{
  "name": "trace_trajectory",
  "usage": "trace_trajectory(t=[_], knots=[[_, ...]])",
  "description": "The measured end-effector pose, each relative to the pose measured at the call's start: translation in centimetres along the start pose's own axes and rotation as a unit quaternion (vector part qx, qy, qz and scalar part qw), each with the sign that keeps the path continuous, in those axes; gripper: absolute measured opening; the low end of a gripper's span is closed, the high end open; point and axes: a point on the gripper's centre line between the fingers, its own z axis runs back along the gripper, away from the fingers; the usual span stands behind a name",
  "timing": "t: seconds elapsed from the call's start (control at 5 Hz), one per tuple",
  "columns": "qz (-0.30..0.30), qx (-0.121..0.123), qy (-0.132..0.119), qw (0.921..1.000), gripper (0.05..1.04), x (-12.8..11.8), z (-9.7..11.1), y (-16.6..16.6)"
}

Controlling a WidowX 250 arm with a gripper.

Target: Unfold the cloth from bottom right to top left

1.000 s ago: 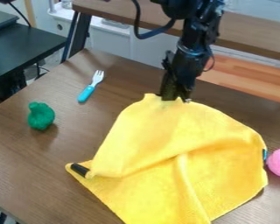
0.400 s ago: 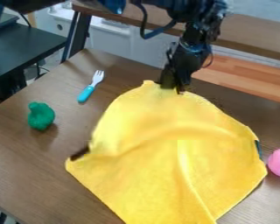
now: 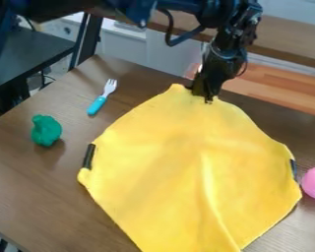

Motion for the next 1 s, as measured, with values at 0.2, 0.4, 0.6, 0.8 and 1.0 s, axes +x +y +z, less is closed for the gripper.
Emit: trace_trajectory(t=[0.2,0.4,0.6,0.8,1.0], knots=[[-0.016,-0.009,-0.01,0.9998,0.069,0.6,-0.4,0.0],[-0.008,-0.023,-0.019,0.9995,0.194,0.1,-0.8,0.1],[-0.004,-0.054,-0.032,0.998,0.438,-1.0,-1.8,-1.2],[0.003,-0.066,-0.086,0.9941,0.739,-1.5,0.7,-1.2],[0.025,-0.073,-0.101,0.9918,0.993,-3.3,2.6,-1.6]])
